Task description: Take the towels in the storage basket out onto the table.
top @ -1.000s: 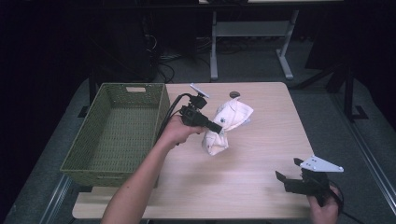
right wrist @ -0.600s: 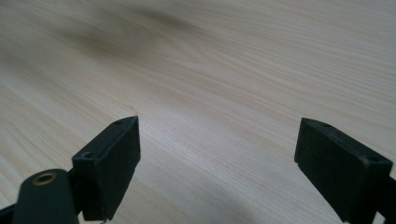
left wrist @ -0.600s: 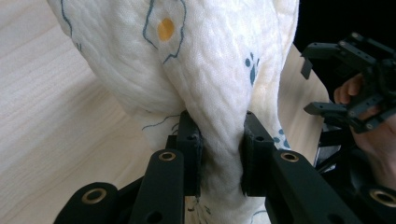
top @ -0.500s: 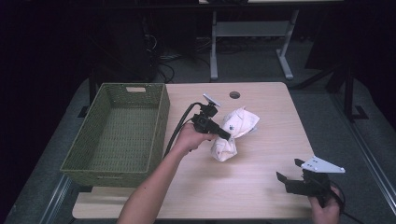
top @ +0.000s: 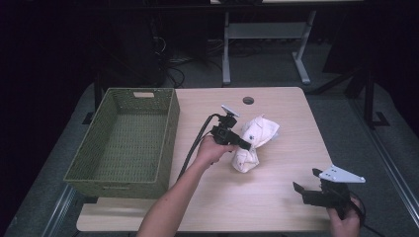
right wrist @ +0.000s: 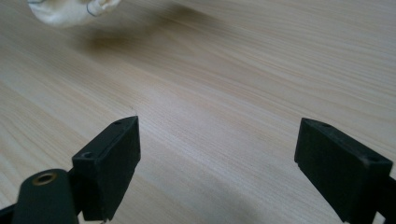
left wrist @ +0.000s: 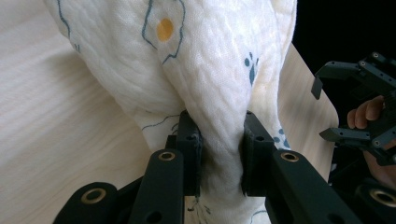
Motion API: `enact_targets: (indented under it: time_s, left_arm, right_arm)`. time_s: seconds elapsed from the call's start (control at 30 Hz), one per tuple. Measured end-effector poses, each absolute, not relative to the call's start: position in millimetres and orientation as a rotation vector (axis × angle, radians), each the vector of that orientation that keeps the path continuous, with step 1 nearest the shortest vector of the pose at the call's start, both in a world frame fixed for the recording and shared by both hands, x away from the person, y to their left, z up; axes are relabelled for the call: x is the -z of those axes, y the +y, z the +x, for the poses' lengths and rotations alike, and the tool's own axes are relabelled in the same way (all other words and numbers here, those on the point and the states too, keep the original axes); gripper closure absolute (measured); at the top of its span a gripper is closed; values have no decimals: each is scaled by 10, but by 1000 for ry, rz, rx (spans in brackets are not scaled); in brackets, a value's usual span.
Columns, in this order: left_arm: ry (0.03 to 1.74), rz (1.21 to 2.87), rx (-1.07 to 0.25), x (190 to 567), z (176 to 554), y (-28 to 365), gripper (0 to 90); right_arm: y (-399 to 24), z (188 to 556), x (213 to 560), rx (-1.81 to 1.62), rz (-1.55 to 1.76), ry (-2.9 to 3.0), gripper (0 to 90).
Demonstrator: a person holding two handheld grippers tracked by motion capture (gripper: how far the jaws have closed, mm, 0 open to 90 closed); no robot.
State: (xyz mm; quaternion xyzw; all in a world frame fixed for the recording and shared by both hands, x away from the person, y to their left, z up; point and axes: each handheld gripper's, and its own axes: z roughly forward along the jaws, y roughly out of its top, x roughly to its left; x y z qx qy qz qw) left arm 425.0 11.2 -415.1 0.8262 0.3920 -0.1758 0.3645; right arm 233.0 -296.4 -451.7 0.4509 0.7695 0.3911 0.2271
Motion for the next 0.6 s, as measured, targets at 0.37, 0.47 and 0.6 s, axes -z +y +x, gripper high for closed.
enact_targets:
  time_s: [0.37, 0.47, 0.6]
  left_arm:
    - [1023, 2174, 418, 4295, 4202, 27, 698]
    - [1052, 2147, 405, 4310, 4183, 8, 672]
    - [1038, 2165, 403, 4330, 4170, -5, 652]
  right_arm:
    - [-2963, 2330, 4518, -1079, 1243, 2120, 140]
    - [-2962, 2329, 4520, -1076, 1240, 2122, 140]
    - [-2962, 2333, 4522, -1075, 1238, 2122, 140]
